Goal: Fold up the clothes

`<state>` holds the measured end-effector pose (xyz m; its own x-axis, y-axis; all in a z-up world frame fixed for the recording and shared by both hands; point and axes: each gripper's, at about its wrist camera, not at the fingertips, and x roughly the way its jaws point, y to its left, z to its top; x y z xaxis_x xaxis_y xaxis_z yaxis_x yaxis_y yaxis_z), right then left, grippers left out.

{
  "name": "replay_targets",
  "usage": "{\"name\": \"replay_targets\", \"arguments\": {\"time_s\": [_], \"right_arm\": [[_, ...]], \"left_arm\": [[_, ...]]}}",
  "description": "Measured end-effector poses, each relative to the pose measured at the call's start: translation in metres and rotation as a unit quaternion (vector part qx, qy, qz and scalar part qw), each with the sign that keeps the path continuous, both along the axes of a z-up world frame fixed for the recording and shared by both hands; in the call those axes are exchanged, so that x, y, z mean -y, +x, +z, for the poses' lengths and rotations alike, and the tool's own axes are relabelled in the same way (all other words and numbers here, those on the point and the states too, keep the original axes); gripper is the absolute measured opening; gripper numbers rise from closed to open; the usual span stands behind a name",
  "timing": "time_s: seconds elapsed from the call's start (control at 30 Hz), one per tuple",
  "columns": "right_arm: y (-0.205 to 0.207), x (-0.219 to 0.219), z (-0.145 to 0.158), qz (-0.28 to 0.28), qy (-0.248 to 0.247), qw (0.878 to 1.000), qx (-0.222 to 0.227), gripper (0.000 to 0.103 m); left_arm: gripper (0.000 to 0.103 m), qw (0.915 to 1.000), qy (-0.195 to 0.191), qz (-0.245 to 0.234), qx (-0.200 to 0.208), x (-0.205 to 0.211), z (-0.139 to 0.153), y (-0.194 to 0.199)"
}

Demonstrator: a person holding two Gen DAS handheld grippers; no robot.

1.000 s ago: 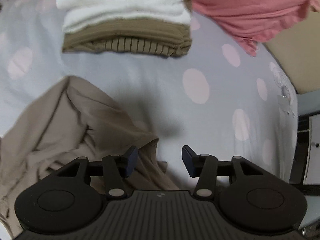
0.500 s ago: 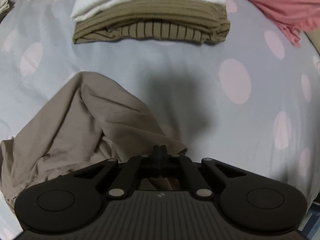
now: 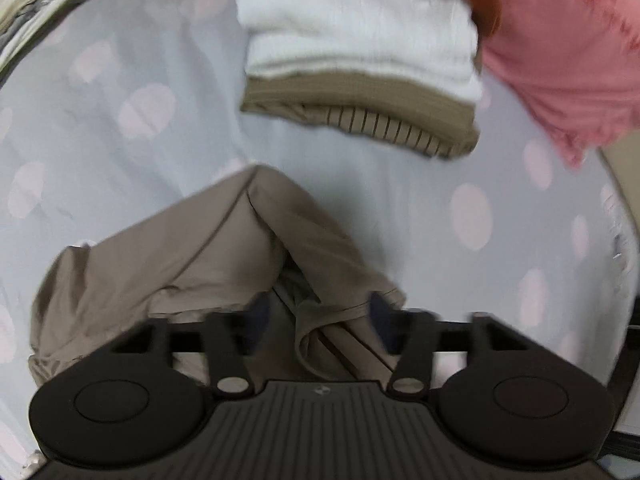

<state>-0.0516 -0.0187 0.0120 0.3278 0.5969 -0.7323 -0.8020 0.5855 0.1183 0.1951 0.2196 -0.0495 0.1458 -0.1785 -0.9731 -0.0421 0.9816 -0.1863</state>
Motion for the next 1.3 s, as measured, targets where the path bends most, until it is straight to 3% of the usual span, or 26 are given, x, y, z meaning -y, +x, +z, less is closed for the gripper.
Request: {"name": "replay_targets", "arguments": {"time_s": [0.13,0.23,0.27,0.3,0.4,0.5,0.57,0.63,0.77,0.87,1.1,1.17,1.3], "right_arm": [[-0.006,0.002,0.001,-0.002,-0.004,1.0,-0.002,0.004],[-0.004,0.001,0.003,-0.002,-0.007,1.0,-0.003,0.004],[-0.003,0.0,0.004,-0.001,-0.008,1.0,-0.003,0.004],[-0.002,0.0,0.004,-0.003,-0.009,1.0,-0.003,0.004],[0.003,-0.001,0.005,-0.006,-0.012,1.0,-0.004,0.004],[0.009,0.001,0.008,-0.008,-0.011,1.0,0.002,0.004],[0.015,0.001,0.013,-0.01,-0.007,1.0,0.013,0.004],[0.022,0.001,0.022,-0.009,-0.003,0.999,0.031,0.004],[0.049,0.003,0.054,-0.012,0.012,0.996,0.09,0.004],[0.074,0.004,0.092,-0.012,0.028,0.988,0.151,0.004],[0.087,-0.002,0.211,0.033,0.087,0.954,0.286,0.004],[0.083,0.0,0.245,0.047,0.103,0.944,0.309,0.004],[0.071,0.009,0.296,0.064,0.122,0.927,0.35,0.004]], "left_arm": [[0.054,0.9997,-0.022,0.013,-0.008,0.007,-0.031,0.002],[0.043,0.9988,-0.044,0.019,-0.008,0.014,-0.047,0.006],[0.013,0.9986,-0.048,0.021,-0.006,0.014,-0.05,0.006],[0.0,0.9984,-0.051,0.024,-0.005,0.015,-0.051,0.005],[0.0,0.9972,-0.069,0.027,0.008,0.006,-0.039,0.001],[0.0,0.9887,-0.111,0.084,0.056,-0.03,-0.006,-0.009],[0.0,0.9753,-0.144,0.129,0.106,-0.063,0.027,-0.024],[0.0,0.9564,-0.166,0.176,0.164,-0.098,0.068,-0.047],[0.0,0.9112,-0.189,0.24,0.277,-0.158,0.159,-0.11],[0.0,0.8806,-0.18,0.26,0.353,-0.184,0.23,-0.167],[0.0,0.817,-0.161,0.258,0.49,-0.183,0.353,-0.283],[0.0,0.8025,-0.148,0.253,0.52,-0.177,0.381,-0.313],[0.0,0.7822,-0.123,0.244,0.56,-0.162,0.421,-0.356]]}}
